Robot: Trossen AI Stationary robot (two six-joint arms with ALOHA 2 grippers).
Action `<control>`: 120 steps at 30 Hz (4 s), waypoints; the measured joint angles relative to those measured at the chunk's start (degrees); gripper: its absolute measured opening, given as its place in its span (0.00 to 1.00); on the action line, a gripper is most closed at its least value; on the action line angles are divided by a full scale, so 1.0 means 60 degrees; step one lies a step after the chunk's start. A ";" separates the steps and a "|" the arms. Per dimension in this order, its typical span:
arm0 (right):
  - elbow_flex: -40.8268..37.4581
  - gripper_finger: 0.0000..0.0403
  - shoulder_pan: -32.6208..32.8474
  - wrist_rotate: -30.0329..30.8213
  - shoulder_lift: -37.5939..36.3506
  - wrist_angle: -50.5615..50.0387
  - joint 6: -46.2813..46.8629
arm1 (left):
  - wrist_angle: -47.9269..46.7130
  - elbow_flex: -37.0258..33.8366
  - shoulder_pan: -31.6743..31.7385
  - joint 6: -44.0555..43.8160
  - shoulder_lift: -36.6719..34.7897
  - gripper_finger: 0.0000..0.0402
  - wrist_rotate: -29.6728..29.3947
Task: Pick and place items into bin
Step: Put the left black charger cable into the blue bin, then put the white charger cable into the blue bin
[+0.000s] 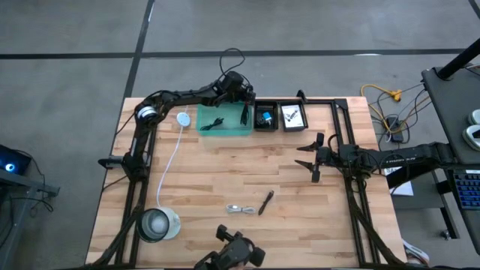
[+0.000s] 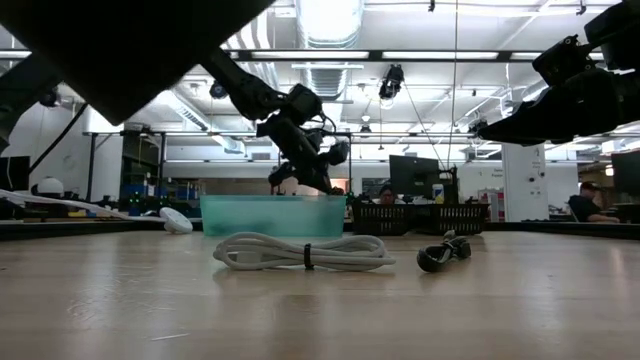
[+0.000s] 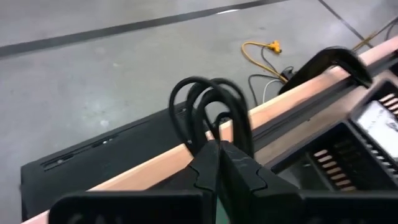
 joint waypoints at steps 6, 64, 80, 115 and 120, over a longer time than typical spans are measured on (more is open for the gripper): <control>0.0000 0.53 0.0002 -0.0003 0.0003 0.0000 0.0007 | -0.0062 0.0000 -0.0015 0.0246 -0.0054 0.00 0.0213; 0.0000 0.53 0.0003 -0.0003 0.0000 0.0003 0.0011 | 0.0330 -0.0040 -0.0244 0.0936 0.0354 0.39 -0.0084; 0.0000 0.53 0.0000 0.0000 0.0001 0.0007 -0.0011 | -0.0277 0.0051 -0.0245 0.1426 0.0001 0.02 0.0304; 0.0000 0.53 0.0003 -0.0003 0.0004 0.0022 0.0009 | -0.5946 -0.0067 -0.1857 0.6144 -0.2254 0.51 0.0322; 0.0000 0.53 0.0003 0.0000 0.0004 0.0018 0.0015 | -0.5977 0.0121 -0.2234 0.4830 -0.2309 0.61 0.0475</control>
